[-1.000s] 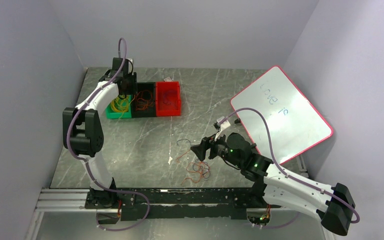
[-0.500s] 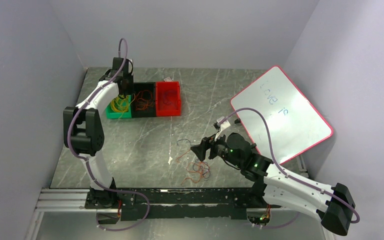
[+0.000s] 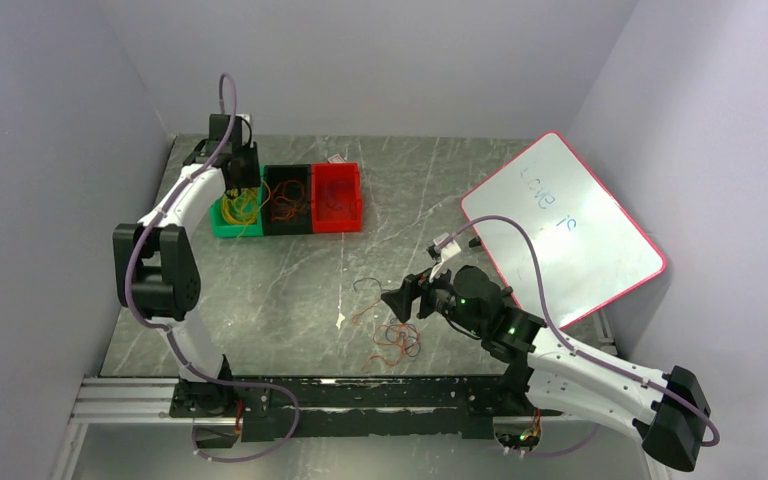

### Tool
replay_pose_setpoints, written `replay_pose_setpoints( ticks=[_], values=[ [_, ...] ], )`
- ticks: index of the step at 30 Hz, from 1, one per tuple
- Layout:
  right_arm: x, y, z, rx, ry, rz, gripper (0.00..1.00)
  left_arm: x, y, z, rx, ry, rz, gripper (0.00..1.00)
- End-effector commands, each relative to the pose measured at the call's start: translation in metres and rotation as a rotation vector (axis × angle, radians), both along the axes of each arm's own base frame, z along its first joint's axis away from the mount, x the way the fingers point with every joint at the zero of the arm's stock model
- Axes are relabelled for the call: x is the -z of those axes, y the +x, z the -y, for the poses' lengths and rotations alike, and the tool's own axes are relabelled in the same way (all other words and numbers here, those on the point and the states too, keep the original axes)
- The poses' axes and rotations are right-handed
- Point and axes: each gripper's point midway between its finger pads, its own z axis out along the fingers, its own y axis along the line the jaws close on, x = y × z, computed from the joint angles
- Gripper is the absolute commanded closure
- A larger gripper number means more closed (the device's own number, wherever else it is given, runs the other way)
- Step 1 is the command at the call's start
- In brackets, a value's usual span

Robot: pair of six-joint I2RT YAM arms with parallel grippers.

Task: Untangle the cables

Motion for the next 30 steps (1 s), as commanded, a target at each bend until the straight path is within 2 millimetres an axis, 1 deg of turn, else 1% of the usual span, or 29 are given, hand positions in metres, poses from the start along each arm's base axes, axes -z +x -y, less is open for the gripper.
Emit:
replay_pose_setpoints(
  ticks=[1, 3, 8, 12, 16, 22, 30],
  values=[
    [-0.002, -0.001, 0.000, -0.006, 0.010, 0.005, 0.21, -0.028, 0.006, 0.024, 0.052, -0.053, 0.089, 0.56],
    [-0.002, -0.001, -0.001, -0.008, 0.011, 0.005, 0.21, -0.024, 0.006, 0.031, 0.062, -0.041, 0.079, 0.51],
    [-0.002, -0.002, -0.001, -0.012, 0.010, 0.005, 0.21, -0.005, 0.005, 0.039, 0.079, 0.008, 0.031, 0.44],
    [-0.001, -0.002, 0.001, -0.006, 0.005, 0.004, 0.21, 0.010, 0.004, 0.036, 0.072, 0.076, -0.012, 0.41],
    [-0.001, -0.002, 0.001, -0.006, 0.004, 0.002, 0.21, 0.015, 0.004, 0.035, 0.075, 0.137, -0.028, 0.40],
    [0.000, -0.002, -0.001, -0.012, 0.006, 0.000, 0.21, 0.020, 0.007, 0.038, 0.086, 0.212, -0.053, 0.44],
    [-0.001, -0.002, 0.000, -0.010, 0.005, 0.004, 0.21, 0.019, 0.006, 0.032, 0.067, 0.240, -0.051, 0.58]
  ],
)
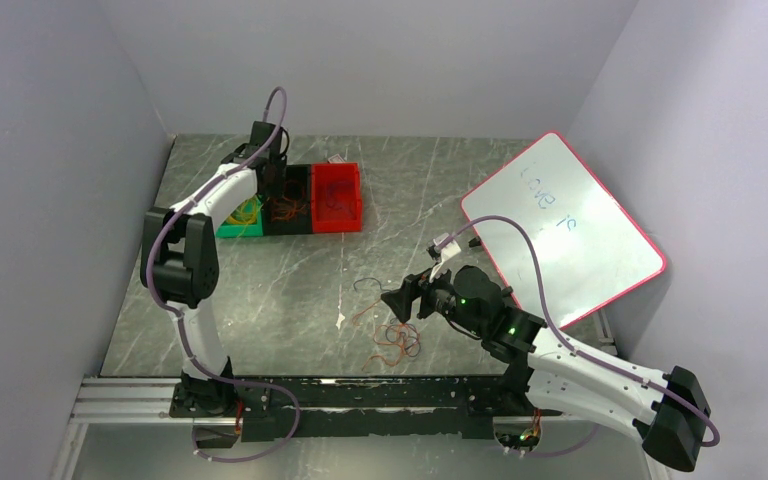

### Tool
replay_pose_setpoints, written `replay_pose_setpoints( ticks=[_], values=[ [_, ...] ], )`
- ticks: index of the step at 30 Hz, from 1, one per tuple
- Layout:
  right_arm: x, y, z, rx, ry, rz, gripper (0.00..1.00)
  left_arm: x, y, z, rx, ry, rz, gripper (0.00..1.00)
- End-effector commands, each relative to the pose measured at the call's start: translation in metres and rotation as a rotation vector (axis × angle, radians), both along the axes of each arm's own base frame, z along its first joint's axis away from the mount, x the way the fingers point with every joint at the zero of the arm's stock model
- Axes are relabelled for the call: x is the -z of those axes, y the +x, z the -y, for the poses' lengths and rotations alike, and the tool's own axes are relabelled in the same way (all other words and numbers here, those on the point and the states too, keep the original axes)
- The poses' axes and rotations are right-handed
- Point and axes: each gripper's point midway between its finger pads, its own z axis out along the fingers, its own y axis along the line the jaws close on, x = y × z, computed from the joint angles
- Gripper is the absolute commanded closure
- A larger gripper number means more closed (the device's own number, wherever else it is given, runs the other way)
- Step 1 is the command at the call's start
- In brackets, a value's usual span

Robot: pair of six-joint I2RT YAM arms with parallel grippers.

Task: Untangle the cables

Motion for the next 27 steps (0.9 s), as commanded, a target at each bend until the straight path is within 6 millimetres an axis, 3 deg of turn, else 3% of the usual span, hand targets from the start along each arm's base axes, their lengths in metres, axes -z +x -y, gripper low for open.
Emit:
replay_pose_setpoints(
  ticks=[1, 5, 18, 27],
  values=[
    [-0.001, -0.001, 0.000, -0.007, 0.004, 0.002, 0.21, -0.012, 0.005, -0.005, -0.013, 0.043, 0.022, 0.59],
    [-0.001, -0.001, -0.001, -0.011, 0.005, 0.003, 0.21, -0.009, 0.004, -0.006, -0.013, 0.048, 0.015, 0.61],
    [-0.002, 0.000, -0.002, -0.012, 0.003, 0.006, 0.21, -0.017, 0.007, -0.013, -0.030, 0.057, 0.032, 0.85],
    [-0.002, 0.000, -0.003, -0.014, 0.000, 0.008, 0.21, -0.016, 0.004, -0.039, -0.072, 0.035, 0.031, 0.93]
  ],
)
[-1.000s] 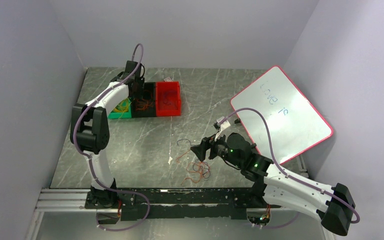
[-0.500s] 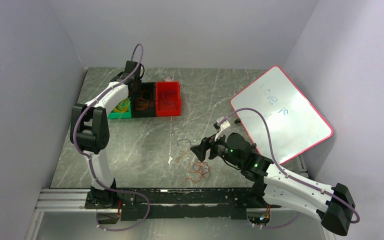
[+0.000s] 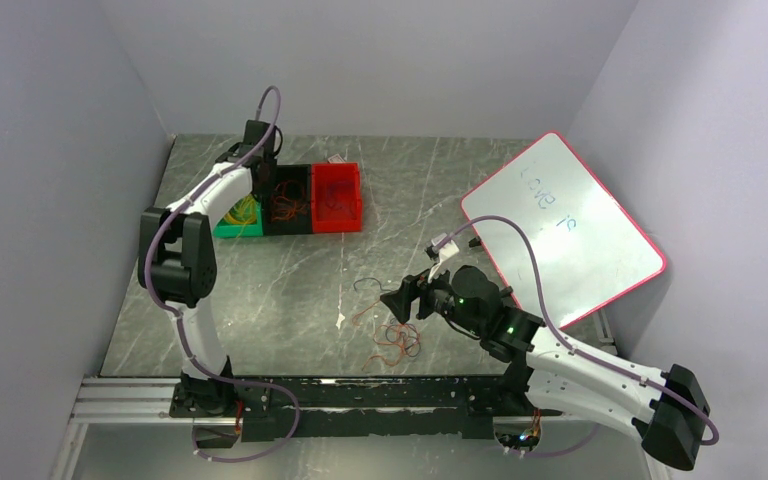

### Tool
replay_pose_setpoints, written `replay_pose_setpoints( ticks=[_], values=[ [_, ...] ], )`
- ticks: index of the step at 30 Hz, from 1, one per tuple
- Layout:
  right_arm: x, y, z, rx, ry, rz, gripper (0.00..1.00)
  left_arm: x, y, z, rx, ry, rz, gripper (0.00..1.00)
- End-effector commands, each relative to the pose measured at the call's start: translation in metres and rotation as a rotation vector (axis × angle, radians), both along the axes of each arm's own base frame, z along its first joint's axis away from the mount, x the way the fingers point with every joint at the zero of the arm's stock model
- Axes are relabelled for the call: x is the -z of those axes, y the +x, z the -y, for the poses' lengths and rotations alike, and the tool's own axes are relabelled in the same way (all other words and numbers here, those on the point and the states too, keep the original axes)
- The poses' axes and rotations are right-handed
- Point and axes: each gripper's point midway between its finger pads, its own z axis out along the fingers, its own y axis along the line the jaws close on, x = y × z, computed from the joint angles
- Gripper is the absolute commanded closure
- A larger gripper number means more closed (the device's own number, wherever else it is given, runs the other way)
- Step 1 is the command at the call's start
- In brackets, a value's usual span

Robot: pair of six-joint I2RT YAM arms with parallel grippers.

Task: Untangle the cables

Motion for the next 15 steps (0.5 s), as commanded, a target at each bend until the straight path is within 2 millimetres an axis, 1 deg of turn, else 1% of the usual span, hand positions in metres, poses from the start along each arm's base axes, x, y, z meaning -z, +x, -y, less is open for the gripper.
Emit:
replay_pose_setpoints(
  ticks=[1, 4, 8, 10, 11, 15],
  values=[
    [-0.005, 0.001, -0.001, -0.007, 0.009, 0.016, 0.21, -0.013, 0.003, -0.022, -0.036, -0.013, 0.032, 0.93],
    [-0.005, 0.000, -0.002, -0.009, 0.012, 0.014, 0.21, -0.012, 0.004, -0.032, -0.047, -0.041, 0.034, 0.93],
    [-0.004, 0.000, -0.003, -0.011, 0.014, 0.012, 0.21, -0.009, 0.007, -0.038, -0.040, -0.114, 0.035, 0.93],
    [-0.005, 0.000, -0.002, -0.011, 0.015, 0.013, 0.21, -0.005, 0.011, -0.039, -0.027, -0.152, 0.030, 0.93],
    [-0.005, 0.000, -0.002, -0.011, 0.016, 0.012, 0.21, -0.003, 0.012, -0.037, -0.016, -0.164, 0.029, 0.93],
    [-0.004, -0.001, -0.002, -0.010, 0.016, 0.011, 0.21, 0.011, 0.019, -0.029, 0.022, -0.216, -0.005, 0.93]
  ],
)
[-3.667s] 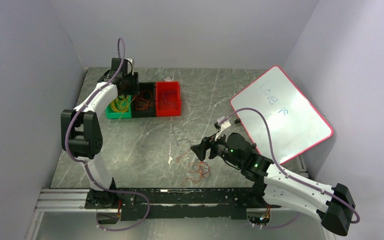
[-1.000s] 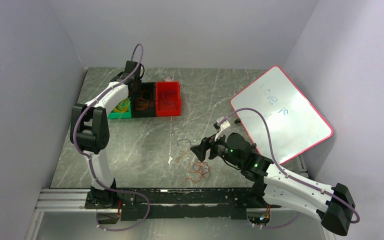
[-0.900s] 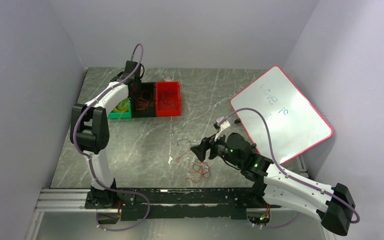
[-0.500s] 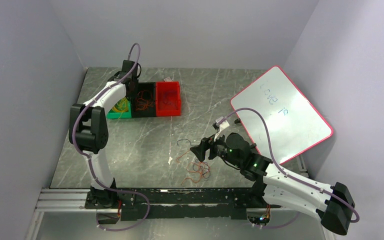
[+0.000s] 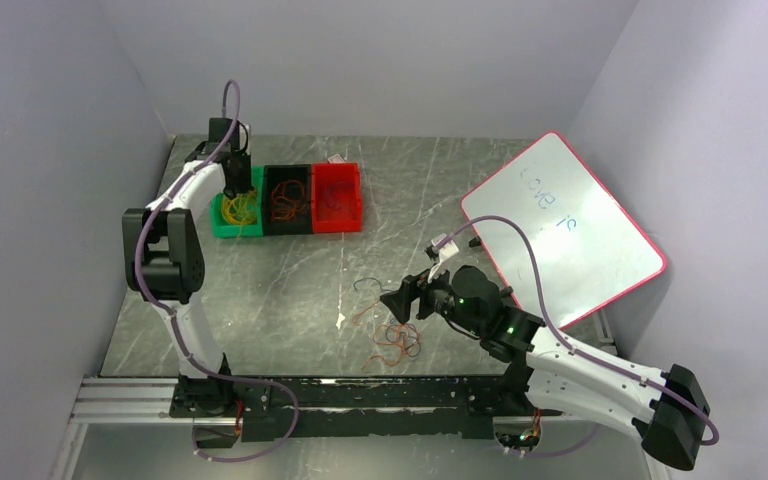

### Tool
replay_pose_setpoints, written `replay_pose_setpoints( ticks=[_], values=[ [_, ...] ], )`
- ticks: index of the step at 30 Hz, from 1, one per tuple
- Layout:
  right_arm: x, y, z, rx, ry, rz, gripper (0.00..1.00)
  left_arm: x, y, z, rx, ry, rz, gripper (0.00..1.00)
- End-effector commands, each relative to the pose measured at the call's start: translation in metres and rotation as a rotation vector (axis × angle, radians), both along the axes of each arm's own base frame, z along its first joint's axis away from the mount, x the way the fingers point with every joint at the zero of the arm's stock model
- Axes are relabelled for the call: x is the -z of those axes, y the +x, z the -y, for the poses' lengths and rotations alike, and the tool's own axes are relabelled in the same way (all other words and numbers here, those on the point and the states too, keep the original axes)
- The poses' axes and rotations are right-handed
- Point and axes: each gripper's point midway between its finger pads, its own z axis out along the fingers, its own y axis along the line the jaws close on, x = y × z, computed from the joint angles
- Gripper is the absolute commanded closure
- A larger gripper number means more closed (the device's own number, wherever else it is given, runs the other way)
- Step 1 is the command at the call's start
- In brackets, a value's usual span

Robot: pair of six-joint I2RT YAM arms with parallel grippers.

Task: Untangle the cables

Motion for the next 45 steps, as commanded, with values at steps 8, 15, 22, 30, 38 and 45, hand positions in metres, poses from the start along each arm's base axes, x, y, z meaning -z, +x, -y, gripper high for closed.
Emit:
replay_pose_setpoints(
  ticks=[8, 15, 22, 30, 38, 45],
  values=[
    [-0.004, -0.001, 0.002, 0.001, 0.011, 0.012, 0.21, 0.038, 0.011, 0.019, 0.063, -0.206, -0.068, 0.93],
    [-0.005, -0.001, 0.001, -0.003, 0.011, 0.012, 0.21, 0.048, 0.008, 0.015, 0.046, -0.218, -0.102, 0.93],
    [-0.005, -0.001, 0.002, 0.000, 0.013, 0.010, 0.21, 0.012, 0.013, 0.011, 0.036, -0.207, -0.029, 0.80],
    [-0.006, -0.001, 0.000, -0.006, 0.016, 0.010, 0.21, -0.043, 0.015, 0.010, 0.042, -0.197, 0.087, 0.58],
    [-0.007, -0.002, -0.002, -0.014, 0.024, 0.011, 0.21, -0.075, -0.008, 0.010, 0.004, -0.223, 0.155, 0.51],
    [-0.008, -0.002, -0.004, -0.023, 0.033, 0.012, 0.21, -0.061, -0.055, 0.010, -0.110, -0.284, 0.167, 0.50]
  ],
)
